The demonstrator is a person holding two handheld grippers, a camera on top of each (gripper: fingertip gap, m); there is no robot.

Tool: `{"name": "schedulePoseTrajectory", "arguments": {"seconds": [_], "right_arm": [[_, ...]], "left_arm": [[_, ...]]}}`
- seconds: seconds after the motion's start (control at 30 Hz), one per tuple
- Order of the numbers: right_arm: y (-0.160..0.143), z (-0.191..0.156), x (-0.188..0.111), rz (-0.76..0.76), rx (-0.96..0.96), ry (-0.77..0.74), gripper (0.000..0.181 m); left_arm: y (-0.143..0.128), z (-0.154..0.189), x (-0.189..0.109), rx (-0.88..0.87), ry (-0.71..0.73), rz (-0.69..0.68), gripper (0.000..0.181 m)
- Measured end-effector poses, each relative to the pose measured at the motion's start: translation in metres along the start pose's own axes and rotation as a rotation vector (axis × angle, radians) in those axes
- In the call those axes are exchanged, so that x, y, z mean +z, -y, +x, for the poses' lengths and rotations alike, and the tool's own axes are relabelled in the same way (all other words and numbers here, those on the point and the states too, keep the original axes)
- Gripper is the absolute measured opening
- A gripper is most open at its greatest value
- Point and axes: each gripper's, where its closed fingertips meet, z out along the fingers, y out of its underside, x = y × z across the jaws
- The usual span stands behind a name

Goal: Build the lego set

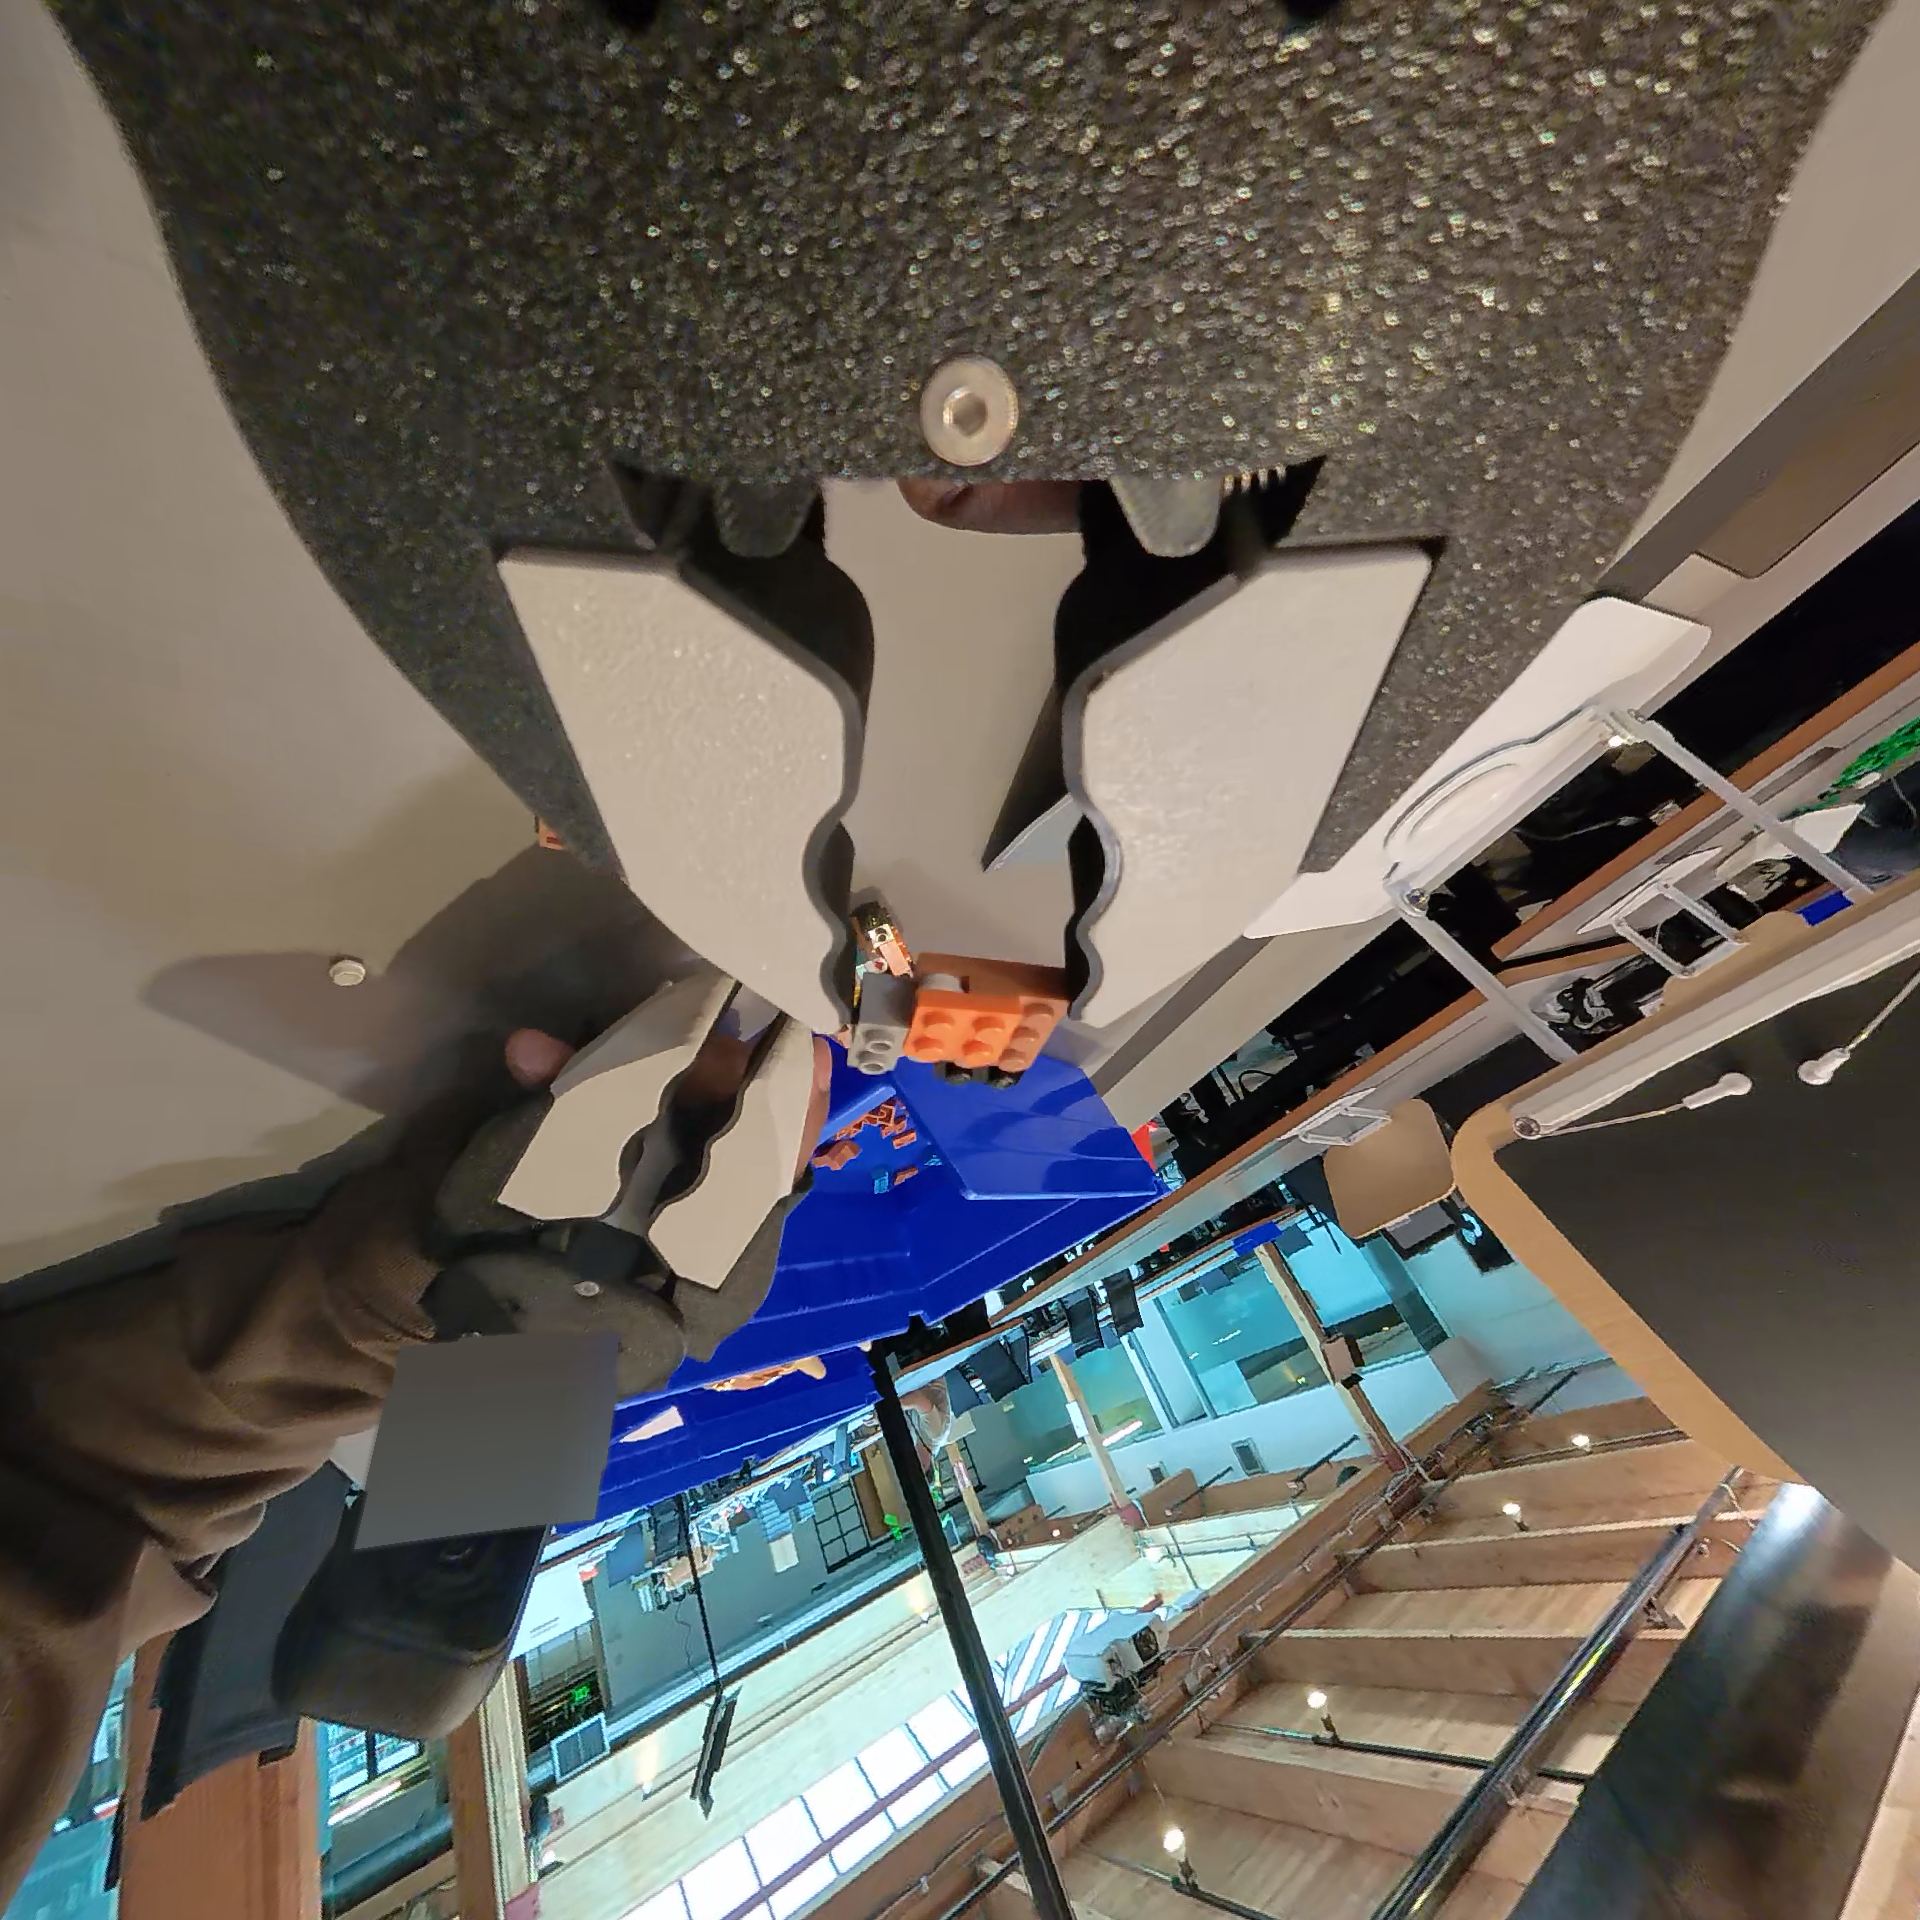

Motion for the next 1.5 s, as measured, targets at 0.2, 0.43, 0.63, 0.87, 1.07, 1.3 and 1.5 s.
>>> {"name": "schedulePoseTrajectory", "arguments": {"seconds": [0.2, 0.43, 0.63, 0.87, 1.07, 1.3, 1.5], "right_arm": [[-0.001, -0.001, 0.0, -0.006, -0.007, 0.001, 0.012], [-0.002, -0.003, -0.001, -0.018, -0.035, -0.001, 0.012], [-0.003, -0.004, -0.001, -0.031, -0.055, -0.006, 0.012], [-0.005, -0.004, -0.001, -0.04, -0.058, -0.011, 0.012], [-0.006, -0.003, -0.001, -0.044, -0.055, -0.014, 0.012], [-0.006, -0.003, -0.001, -0.042, -0.051, -0.011, 0.012], [-0.006, -0.003, -0.001, -0.044, -0.054, -0.013, 0.012]], "left_arm": [[-0.001, -0.001, 0.0, -0.008, 0.004, 0.001, 0.039], [-0.001, -0.003, 0.001, -0.012, 0.008, 0.001, 0.038], [-0.001, -0.001, 0.001, -0.003, 0.004, -0.004, 0.038], [-0.001, 0.006, 0.003, 0.047, -0.008, -0.021, 0.039], [0.001, 0.008, 0.003, 0.064, -0.005, -0.019, 0.039], [0.0, 0.006, 0.002, 0.089, 0.011, -0.034, 0.039], [0.0, 0.006, 0.002, 0.088, 0.011, -0.035, 0.039]]}}
